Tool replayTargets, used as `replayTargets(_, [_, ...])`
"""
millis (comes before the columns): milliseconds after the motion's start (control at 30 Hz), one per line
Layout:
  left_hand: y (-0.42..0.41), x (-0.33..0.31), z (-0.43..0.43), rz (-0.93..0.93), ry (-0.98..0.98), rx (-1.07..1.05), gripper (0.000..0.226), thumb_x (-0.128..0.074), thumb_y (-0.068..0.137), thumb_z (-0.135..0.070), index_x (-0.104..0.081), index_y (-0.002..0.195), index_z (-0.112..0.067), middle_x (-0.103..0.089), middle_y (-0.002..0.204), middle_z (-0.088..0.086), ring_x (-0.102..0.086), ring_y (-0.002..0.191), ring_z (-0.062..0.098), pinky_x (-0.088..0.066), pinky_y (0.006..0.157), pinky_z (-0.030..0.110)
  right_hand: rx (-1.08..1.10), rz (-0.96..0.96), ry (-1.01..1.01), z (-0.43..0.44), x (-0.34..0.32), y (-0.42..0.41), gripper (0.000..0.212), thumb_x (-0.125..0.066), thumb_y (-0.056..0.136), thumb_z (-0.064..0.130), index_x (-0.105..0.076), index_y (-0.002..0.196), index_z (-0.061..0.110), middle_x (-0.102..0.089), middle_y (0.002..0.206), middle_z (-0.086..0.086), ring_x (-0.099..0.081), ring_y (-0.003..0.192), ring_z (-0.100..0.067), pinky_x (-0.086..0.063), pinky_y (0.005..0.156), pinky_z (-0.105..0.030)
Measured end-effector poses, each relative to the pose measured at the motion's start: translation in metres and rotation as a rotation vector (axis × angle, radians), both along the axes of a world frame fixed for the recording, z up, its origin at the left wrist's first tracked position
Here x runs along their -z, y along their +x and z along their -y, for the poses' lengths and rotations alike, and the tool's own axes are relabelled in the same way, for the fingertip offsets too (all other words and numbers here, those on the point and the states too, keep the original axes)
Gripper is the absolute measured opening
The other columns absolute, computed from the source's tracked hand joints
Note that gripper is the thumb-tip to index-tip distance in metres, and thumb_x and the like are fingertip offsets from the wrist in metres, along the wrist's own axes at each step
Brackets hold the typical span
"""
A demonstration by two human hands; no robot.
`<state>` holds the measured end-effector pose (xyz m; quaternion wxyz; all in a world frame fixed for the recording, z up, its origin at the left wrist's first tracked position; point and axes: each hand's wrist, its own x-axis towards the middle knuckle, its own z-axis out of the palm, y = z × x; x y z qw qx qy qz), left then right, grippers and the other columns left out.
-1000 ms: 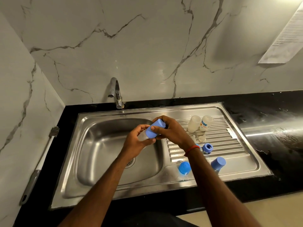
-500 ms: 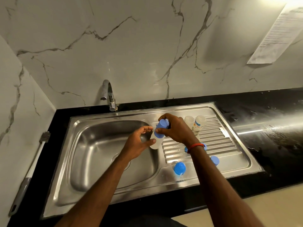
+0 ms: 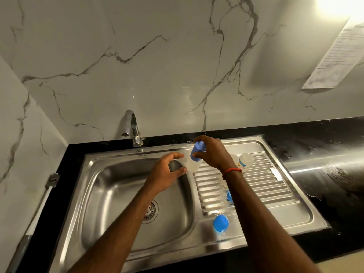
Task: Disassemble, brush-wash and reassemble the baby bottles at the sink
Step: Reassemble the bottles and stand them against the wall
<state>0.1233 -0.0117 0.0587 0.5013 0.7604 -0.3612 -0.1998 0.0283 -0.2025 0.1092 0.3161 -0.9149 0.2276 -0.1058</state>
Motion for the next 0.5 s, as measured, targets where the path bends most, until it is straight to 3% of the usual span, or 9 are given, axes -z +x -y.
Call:
replayTargets(133, [0.018, 0.004, 0.011, 0.024, -0.003, -0.010, 0.043, -0.081, 0.082, -0.031, -0.063, 0.121, -0.035, -0.062, 0.125, -0.014, -0.056, 0.117, 0.000, -0.044, 0.092, 0.021, 0.021, 0.038, -0.009, 0.019, 0.001, 0.022, 0.051, -0.082, 0.080, 0.018, -0.058, 0.125, 0.015, -0.066, 0.118, -0.009, -0.062, 0.108, -0.023, -0.046, 0.085, -0.027])
replayTargets(267, [0.038, 0.011, 0.025, 0.046, 0.022, -0.027, 0.043, -0.082, 0.081, -0.031, -0.062, 0.119, -0.040, -0.061, 0.127, -0.016, -0.054, 0.122, 0.006, -0.047, 0.099, 0.033, 0.055, 0.054, -0.006, 0.037, 0.004, 0.046, 0.056, -0.083, 0.079, 0.017, -0.054, 0.128, 0.017, -0.065, 0.116, -0.010, -0.061, 0.103, -0.022, -0.048, 0.085, -0.031])
replayTargets(367, [0.051, 0.012, 0.036, 0.062, 0.051, -0.028, 0.043, -0.080, 0.083, -0.031, -0.059, 0.120, -0.042, -0.058, 0.127, -0.017, -0.052, 0.121, 0.004, -0.046, 0.100, 0.032, 0.075, 0.045, -0.004, 0.052, 0.009, 0.070, 0.056, -0.083, 0.079, 0.017, -0.054, 0.126, 0.015, -0.065, 0.114, -0.011, -0.058, 0.099, -0.019, -0.046, 0.086, -0.031])
replayTargets(500, [0.066, 0.016, 0.047, 0.081, 0.087, -0.025, 0.044, -0.079, 0.083, -0.034, -0.059, 0.122, -0.040, -0.058, 0.130, -0.014, -0.053, 0.122, 0.006, -0.048, 0.098, 0.032, 0.063, 0.002, 0.002, 0.069, 0.013, 0.094, 0.052, -0.083, 0.078, 0.013, -0.059, 0.125, 0.013, -0.067, 0.115, -0.013, -0.063, 0.106, -0.029, -0.049, 0.091, -0.036])
